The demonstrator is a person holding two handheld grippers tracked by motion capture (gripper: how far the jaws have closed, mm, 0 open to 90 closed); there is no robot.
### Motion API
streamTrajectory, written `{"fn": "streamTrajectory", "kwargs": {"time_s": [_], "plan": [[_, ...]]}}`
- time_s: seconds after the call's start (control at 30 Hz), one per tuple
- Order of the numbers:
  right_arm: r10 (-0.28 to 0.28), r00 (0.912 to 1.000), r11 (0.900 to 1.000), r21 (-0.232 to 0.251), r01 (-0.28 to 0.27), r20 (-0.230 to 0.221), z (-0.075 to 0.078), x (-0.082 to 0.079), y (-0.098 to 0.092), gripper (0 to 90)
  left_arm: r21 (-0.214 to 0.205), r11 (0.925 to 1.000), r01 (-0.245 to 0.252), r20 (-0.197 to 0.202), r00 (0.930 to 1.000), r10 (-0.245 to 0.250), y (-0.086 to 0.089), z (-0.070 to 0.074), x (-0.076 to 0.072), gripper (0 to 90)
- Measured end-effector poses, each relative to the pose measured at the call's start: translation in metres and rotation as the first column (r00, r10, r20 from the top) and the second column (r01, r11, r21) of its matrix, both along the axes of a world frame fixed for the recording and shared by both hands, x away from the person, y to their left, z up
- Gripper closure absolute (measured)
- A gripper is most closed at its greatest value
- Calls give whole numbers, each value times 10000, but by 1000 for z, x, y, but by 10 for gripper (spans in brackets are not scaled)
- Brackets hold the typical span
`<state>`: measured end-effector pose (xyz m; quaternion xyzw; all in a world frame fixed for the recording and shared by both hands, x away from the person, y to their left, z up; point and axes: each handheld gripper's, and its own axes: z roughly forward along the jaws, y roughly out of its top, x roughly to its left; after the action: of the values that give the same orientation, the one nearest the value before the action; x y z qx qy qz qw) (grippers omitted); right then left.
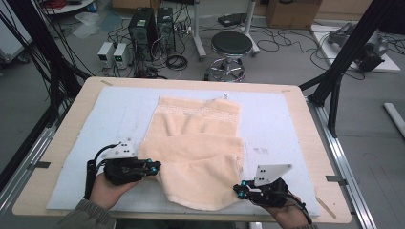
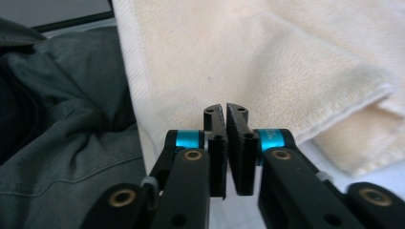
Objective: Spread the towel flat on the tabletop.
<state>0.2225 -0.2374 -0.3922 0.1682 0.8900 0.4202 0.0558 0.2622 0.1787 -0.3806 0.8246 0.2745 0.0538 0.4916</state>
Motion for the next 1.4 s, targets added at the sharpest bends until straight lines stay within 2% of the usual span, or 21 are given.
{"fn": "streamTrajectory", "kwargs": {"time_s": [0.07, 0.1, 0.13, 0.17, 0.23, 0.37, 0.5, 0.53, 0.7, 0.73, 0.8, 0.83, 0.97, 1.0, 1.1, 1.13, 1.17, 1.23, 1.3, 1.33, 1.4], "plan": [[25, 9999, 9994, 335, -29, 116, 4, 10, 4, 757, 498, 9988, -6, -153, 9999, 13, -17, -14, 16, 850], [-4, 9998, 9995, 322, -3, 216, 4, 13, 8, 739, 498, 9988, -6, -153, 9999, 13, -17, -14, 16, 847], [146, 9996, 9992, 369, -155, 233, 4, 18, 14, 728, 881, 9961, -86, -312, 9994, 114, -27, -24, 28, 840], [289, 9991, 9989, 356, -300, 300, 2, 24, 21, 709, 947, 9953, -192, -450, 9987, 235, -30, -30, 35, 834], [471, 9984, 9989, 36, -472, 325, -6, 37, 34, 693, 1037, 9941, -329, -691, 9968, 402, -35, -38, 46, 819], [400, 9992, 9986, -351, -397, 67, -25, 60, 49, 689, 516, 9970, -578, -879, 9942, 622, -33, -39, 55, 769], [226, 9997, 9969, -755, -221, 62, -39, 69, 53, 716, 296, 9980, -554, -833, 9949, 577, -18, -30, 50, 685], [165, 9999, 9971, -739, -161, 48, -41, 70, 53, 729, 296, 9980, -554, -833, 9949, 577, -18, -30, 50, 675], [66, 9999, 9971, -759, -58, 104, -43, 72, 53, 754, 62, 9986, -525, -659, 9964, 528, 9, -18, 32, 651], [21, 9999, 9972, -749, -14, 102, -43, 72, 53, 755, -19, 9992, -400, -639, 9972, 398, 20, -16, 19, 651], [61, 9999, 9977, -677, -55, 86, -44, 72, 53, 755, -142, 9998, -170, -720, 9973, 159, 26, -17, 7, 654], [49, 9999, 9976, -688, -42, 98, -44, 72, 53, 755, 19, 10000, 19, -696, 9976, -18, 27, -18, 1, 659], [38, 9999, 9972, -741, -26, 158, -44, 72, 53, 754, 179, 9987, 475, -877, 9951, -458, 22, -25, -8, 658], [38, 9999, 9973, -739, -26, 169, -44, 72, 53, 753, 506, 9953, 831, -1063, 9913, -773, 12, -33, -8, 654], [87, 9999, 9974, -712, -77, 146, -44, 72, 53, 742, 1039, 9875, 1186, -1285, 9861, -1049, -5, -47, -4, 628], [87, 9999, 9974, -712, -77, 146, -44, 72, 53, 742, 1039, 9875, 1186, -1285, 9861, -1049, -5, -47, -4, 626], [104, 9999, 9976, -684, -96, 119, -44, 71, 52, 736, 1286, 9839, 1240, -1147, 9874, -1095, -14, -52, -1, 629], [125, 9997, 9976, -678, -111, 203, -45, 72, 53, 737, 1426, 9830, 1154, -959, 9901, -1024, -20, -50, 2, 675], [128, 9997, 9976, -689, -112, 218, -45, 72, 53, 737, 1582, 9811, 1116, -827, 9916, -995, -23, -50, 3, 785], [133, 9997, 9976, -688, -118, 211, -45, 72, 52, 738, 1816, 9768, 1131, -601, 9928, -1038, -30, -51, 3, 868], [138, 9996, 9974, -716, -122, 227, -45, 71, 52, 737, 1789, 9776, 1111, -488, 9934, -1040, -31, -47, 0, 886]]}}
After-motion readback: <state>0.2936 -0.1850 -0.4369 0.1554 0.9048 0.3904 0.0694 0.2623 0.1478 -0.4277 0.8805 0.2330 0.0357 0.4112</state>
